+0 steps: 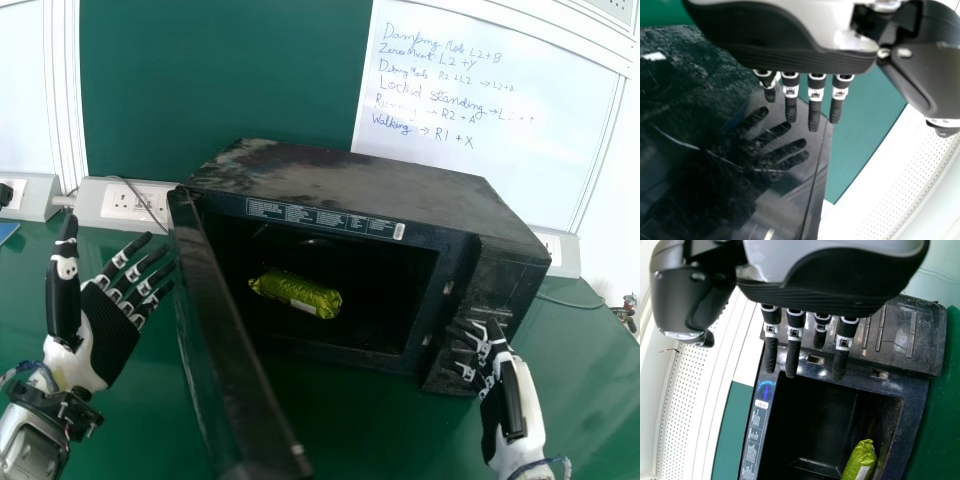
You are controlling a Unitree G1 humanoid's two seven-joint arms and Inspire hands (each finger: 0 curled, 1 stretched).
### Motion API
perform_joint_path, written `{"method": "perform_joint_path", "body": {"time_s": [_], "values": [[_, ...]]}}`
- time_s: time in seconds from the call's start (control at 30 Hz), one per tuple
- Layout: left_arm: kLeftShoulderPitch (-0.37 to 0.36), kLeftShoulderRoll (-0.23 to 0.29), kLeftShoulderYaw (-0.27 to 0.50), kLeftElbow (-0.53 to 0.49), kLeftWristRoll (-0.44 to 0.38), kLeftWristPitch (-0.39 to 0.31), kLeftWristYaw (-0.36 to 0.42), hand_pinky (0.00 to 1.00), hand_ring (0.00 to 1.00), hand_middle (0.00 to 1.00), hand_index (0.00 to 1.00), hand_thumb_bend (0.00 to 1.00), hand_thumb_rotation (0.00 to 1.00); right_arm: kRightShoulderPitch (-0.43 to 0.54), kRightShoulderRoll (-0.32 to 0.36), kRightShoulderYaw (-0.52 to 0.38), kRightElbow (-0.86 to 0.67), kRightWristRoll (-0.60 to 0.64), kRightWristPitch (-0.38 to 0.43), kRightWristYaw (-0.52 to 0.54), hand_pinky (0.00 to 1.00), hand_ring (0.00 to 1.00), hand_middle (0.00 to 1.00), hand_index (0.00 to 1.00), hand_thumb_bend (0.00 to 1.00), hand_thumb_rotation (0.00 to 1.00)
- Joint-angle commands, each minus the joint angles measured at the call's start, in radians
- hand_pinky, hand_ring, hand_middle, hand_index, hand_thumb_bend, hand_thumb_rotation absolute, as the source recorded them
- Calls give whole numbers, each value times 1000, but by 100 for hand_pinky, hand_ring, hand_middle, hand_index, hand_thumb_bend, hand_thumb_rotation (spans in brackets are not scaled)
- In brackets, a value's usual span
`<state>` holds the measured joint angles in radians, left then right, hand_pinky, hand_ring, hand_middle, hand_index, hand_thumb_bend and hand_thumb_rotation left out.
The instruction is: Put biscuit inside oven
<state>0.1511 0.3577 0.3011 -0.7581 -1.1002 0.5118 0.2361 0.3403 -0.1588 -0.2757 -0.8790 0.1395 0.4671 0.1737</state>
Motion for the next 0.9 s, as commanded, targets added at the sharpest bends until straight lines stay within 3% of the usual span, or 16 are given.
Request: {"method": "perform_joint_path", "body": {"time_s": [0.0,0.17,0.5,0.6,0.87], "values": [[4,-5,-12,-8,9,3,-7,100,91,87,91,30,38,-13,-8,-10,-8,7,12,-14,70,78,78,75,69,27],[5,-11,-21,-11,14,5,-1,99,88,85,89,34,35,-18,-11,-25,-10,8,18,-31,73,78,78,76,68,26],[12,-15,-19,-8,25,0,-11,94,84,82,86,37,35,-37,32,-59,-44,-8,128,-165,72,76,80,76,70,23],[15,-16,-16,-5,20,-3,-19,94,84,82,86,38,35,-39,53,-78,-45,-1,123,-200,71,75,79,76,69,18],[15,-22,-18,3,15,3,-15,93,83,82,85,40,31,-35,50,-110,-54,-12,132,-232,73,76,77,75,69,20]]}}
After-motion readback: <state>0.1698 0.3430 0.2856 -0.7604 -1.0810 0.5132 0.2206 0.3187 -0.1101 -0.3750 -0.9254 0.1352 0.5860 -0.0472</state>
